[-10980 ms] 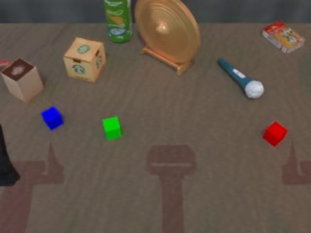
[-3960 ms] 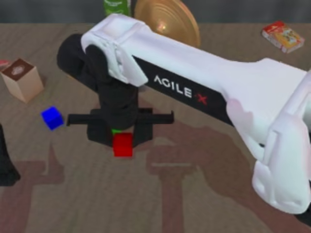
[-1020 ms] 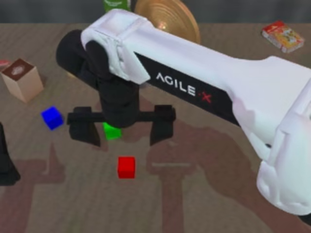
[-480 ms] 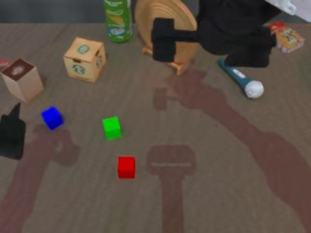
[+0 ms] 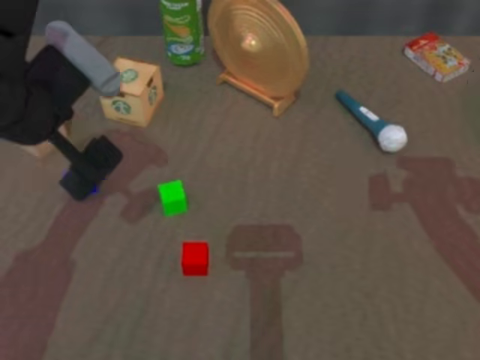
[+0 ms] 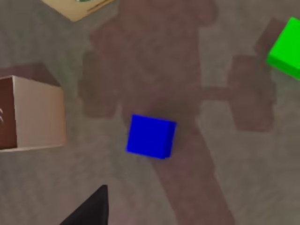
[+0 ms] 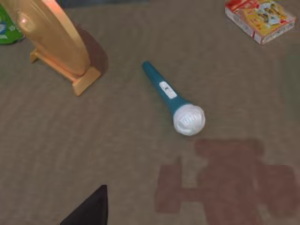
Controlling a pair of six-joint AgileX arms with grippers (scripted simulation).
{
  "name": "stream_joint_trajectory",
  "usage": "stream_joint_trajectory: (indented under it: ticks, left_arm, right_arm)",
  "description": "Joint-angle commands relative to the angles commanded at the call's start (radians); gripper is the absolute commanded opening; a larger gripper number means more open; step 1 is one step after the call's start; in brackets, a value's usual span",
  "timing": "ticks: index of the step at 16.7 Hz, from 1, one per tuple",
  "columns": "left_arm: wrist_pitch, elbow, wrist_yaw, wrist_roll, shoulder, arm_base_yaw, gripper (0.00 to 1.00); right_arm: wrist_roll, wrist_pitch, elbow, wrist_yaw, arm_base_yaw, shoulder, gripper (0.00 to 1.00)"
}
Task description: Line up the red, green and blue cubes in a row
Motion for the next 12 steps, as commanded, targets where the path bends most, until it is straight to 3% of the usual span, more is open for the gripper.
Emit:
stream_joint_trajectory:
  ticks: [6,12]
  left_arm:
    - [-0.260,0.393,0.001,0.192,0.487,-0.094,1.00]
    - [-0.405,0.650,0.003,0.309,0.783,-0.151,1.00]
  right_arm:
    - [-0.190,0.344,-0.583,-0.068,-0.196,-0.551,1.00]
    - [-0.286,0.600,-0.910,-0.151,-0.310,-0.865,1.00]
